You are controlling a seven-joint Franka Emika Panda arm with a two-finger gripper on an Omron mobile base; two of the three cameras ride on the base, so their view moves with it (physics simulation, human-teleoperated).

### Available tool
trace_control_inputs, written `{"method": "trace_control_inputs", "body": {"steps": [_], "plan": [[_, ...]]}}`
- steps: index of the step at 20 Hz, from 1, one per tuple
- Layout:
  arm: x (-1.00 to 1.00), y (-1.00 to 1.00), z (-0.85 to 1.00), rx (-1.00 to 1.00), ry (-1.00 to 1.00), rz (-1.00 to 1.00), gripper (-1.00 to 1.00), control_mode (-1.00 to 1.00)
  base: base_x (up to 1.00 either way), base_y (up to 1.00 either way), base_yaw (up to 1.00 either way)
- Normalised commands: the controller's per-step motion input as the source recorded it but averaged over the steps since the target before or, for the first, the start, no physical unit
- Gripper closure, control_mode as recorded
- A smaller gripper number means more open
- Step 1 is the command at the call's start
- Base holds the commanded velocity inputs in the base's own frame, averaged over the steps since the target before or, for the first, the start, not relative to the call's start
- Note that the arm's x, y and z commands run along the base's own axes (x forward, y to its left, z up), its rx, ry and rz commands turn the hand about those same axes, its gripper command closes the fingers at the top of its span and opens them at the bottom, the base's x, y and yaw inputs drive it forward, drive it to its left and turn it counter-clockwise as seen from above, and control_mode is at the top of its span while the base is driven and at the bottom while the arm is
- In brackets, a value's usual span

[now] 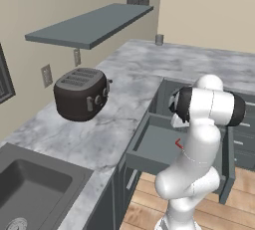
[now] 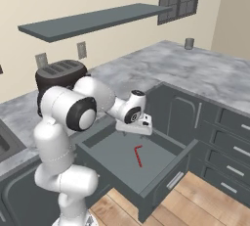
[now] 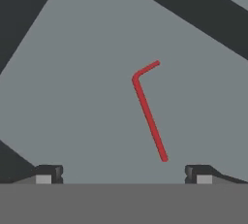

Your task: Take a straw from the drawer in front and place it inside the glass cup on the dining counter.

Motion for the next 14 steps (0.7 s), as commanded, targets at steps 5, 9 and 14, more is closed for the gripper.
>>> {"method": "trace_control_inputs", "body": {"steps": [5,9,14], "plan": [[0.17,0.00,-0.48,-0.10,-0.02,-0.12,-1.00,-1.00,0.00,0.00,0.00],[0.08,0.00,-0.47,-0.10,-0.01,-0.15,-1.00,-1.00,0.00,0.00,0.00],[0.04,0.00,-0.42,-0.04,0.00,-0.12,-1.00,-1.00,0.00,0.00,0.00]]}}
